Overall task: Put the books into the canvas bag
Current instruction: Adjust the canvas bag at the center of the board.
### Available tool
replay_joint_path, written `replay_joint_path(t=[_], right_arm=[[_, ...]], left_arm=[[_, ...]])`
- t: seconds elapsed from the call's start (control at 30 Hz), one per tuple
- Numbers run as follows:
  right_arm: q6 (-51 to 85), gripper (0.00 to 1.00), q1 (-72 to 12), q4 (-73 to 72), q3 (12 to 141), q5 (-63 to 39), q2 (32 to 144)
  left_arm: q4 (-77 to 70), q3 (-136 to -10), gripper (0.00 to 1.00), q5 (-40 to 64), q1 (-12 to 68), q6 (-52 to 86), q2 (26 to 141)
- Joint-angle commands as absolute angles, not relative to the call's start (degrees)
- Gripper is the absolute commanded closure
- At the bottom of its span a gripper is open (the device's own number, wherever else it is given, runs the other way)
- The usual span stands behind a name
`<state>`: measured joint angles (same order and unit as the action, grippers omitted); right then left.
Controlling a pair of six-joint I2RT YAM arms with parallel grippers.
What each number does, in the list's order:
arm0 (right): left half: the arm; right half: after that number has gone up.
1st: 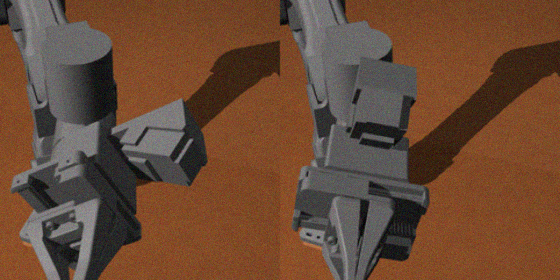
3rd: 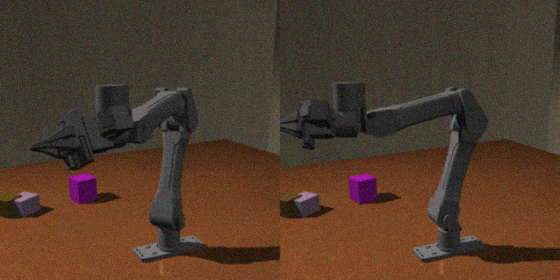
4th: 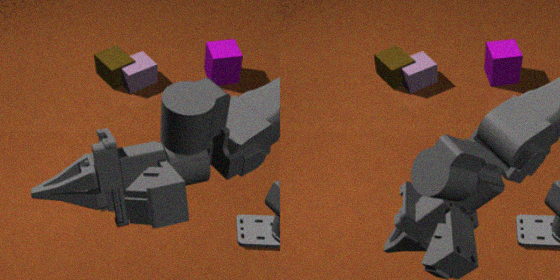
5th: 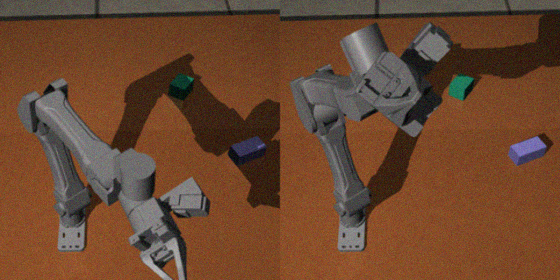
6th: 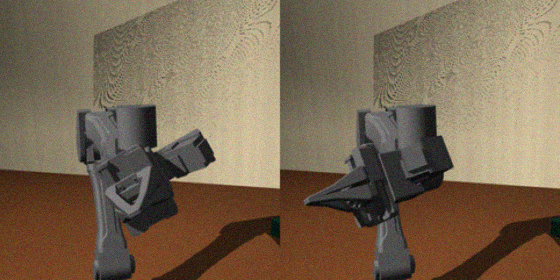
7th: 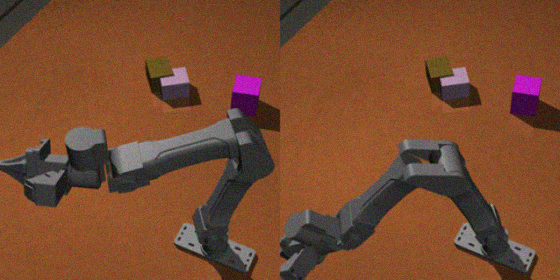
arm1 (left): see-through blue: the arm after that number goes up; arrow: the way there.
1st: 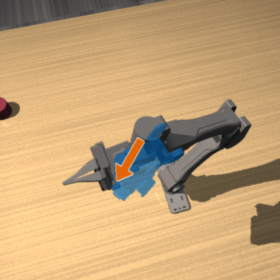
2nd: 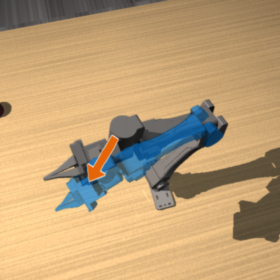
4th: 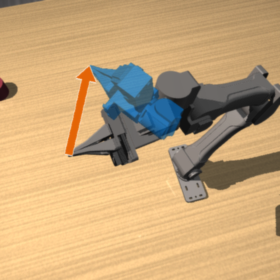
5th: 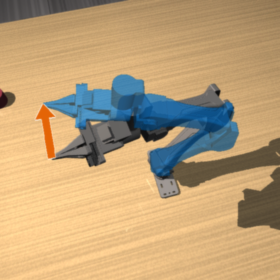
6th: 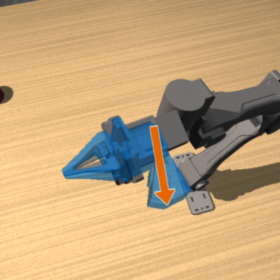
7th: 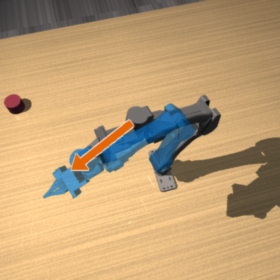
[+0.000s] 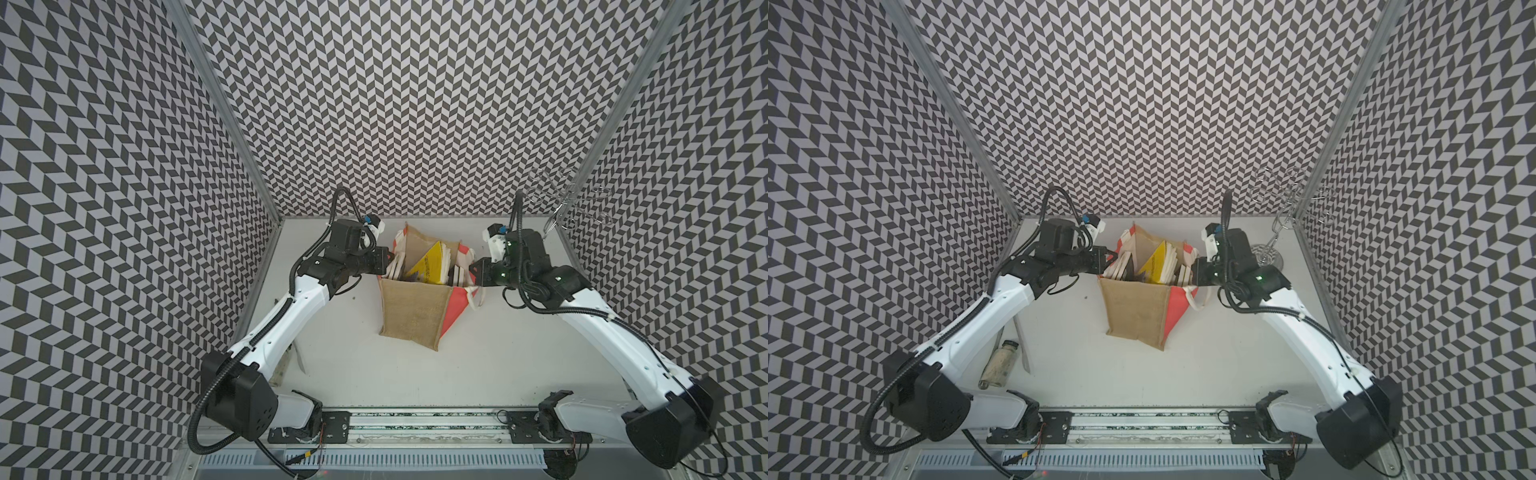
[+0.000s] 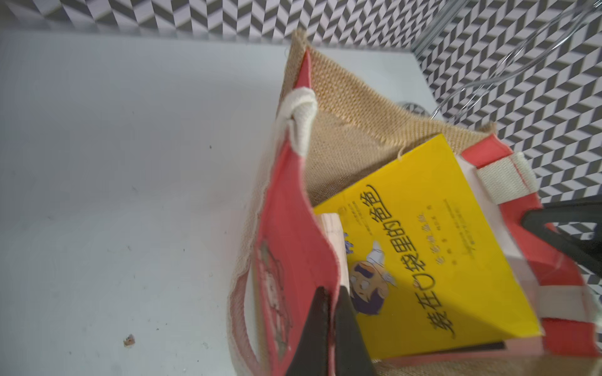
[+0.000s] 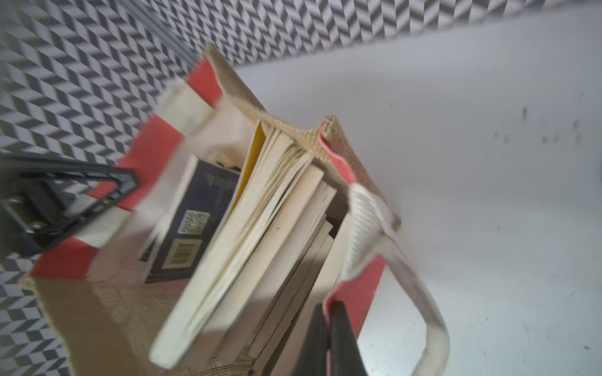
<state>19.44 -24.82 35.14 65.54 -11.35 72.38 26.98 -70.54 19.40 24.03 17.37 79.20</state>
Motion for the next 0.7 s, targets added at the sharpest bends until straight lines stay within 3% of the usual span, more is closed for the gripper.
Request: replay_joint_path(t=[0.0, 0.13, 0.3, 0.33, 0.43, 0.53, 0.67], right_arm=[[19.9, 1.00, -24.4, 21.0, 63.5, -13.2, 68.5], [19.0, 1.00, -24.4, 20.9, 64.3, -12.8, 67.3], [18.0, 0.96, -24.4, 20.6, 65.9, -13.7, 66.9], [17.7, 0.94, -24.4, 20.5, 66.1, -14.2, 67.0], [17.6, 0.88, -24.4, 20.8, 66.4, -14.9, 67.6], [17.8, 0.79, -24.4, 21.4, 66.2, -15.1, 67.9], [18.0, 0.75, -24.4, 22.0, 65.1, -14.9, 67.4]], left_arm=[[15.0, -74.5, 1.00, 21.8, 25.2, 16.8, 75.2], [16.5, -73.8, 0.97, 23.4, 25.3, 16.6, 75.5], [13.1, -71.5, 0.37, 22.9, 24.9, 17.7, 71.3], [13.2, -71.8, 0.30, 22.6, 24.2, 17.7, 71.0], [13.2, -71.9, 0.22, 24.0, 20.8, 18.8, 70.6], [12.9, -71.4, 0.21, 24.1, 17.6, 19.8, 70.2], [11.4, -68.9, 0.20, 22.6, 15.1, 21.7, 69.6]])
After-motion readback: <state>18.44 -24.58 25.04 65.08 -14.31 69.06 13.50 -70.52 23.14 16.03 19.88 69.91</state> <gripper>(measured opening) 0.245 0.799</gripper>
